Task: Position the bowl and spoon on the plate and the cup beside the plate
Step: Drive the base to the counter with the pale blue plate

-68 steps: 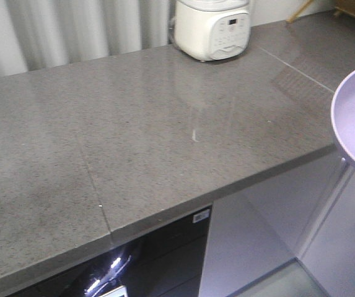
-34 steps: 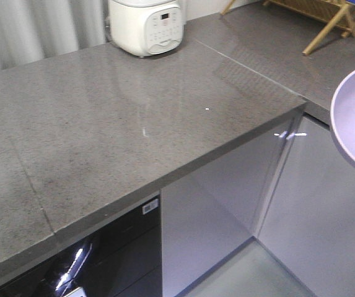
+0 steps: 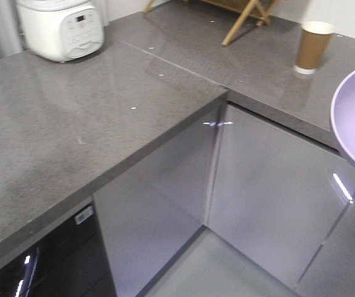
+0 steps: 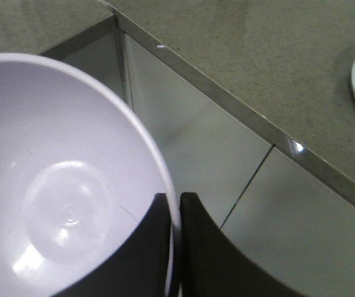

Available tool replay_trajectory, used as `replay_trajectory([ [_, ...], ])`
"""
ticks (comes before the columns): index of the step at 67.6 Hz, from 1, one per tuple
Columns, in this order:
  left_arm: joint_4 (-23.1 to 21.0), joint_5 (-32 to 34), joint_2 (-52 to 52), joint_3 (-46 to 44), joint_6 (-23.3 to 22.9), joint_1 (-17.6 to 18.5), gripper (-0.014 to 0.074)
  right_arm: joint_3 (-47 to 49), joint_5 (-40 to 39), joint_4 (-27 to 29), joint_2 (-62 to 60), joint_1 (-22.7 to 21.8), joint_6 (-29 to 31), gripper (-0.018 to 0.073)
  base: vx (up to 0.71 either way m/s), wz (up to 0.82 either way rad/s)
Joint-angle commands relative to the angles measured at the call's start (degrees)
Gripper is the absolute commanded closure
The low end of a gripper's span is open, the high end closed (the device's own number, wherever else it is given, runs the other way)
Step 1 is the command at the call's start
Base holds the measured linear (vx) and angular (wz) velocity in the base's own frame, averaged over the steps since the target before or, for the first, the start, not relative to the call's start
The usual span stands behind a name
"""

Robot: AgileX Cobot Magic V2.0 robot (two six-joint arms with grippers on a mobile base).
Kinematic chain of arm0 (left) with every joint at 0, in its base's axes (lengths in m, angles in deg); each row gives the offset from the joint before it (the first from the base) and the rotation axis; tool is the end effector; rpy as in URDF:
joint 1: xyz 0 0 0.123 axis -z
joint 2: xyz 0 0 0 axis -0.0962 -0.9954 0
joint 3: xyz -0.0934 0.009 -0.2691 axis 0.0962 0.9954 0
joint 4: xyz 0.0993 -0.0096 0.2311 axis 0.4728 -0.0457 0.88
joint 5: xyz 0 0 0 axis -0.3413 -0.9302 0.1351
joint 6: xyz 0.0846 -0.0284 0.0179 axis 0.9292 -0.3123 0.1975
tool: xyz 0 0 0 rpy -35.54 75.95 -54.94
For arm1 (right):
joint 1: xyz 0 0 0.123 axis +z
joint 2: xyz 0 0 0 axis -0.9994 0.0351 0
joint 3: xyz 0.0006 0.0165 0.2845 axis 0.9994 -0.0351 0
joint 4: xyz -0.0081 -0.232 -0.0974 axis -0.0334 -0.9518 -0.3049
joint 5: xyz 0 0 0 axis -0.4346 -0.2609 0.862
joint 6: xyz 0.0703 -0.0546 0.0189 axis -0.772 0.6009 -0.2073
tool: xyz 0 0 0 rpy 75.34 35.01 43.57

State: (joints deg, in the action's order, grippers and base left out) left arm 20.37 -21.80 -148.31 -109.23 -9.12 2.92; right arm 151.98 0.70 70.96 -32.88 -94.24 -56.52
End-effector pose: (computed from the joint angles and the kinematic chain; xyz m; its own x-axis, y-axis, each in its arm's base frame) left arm 0.2180 -0.0264 0.4478 -0.7688 -0.0323 -0.6386 -0.0057 0.9990 -0.0437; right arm 0.1528 -0.0082 0.4304 -0.6274 -0.0134 -0.7786 -0.0156 0.9999 -0.0046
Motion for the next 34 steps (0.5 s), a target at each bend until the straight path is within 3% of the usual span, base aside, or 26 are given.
replay_trajectory([
  [1,-0.16,2.78,1.28,-1.33,-0.01,0.32,0.0603,1.71,-4.02,-0.01,-0.37,-0.14,0.36,0.0566,0.01,-0.46],
  [34,-0.16,2.78,1.28,-1.33,-0.01,0.32,0.0603,1.71,-4.02,-0.01,-0.37,-0.14,0.36,0.0566,0.04,-0.43],
])
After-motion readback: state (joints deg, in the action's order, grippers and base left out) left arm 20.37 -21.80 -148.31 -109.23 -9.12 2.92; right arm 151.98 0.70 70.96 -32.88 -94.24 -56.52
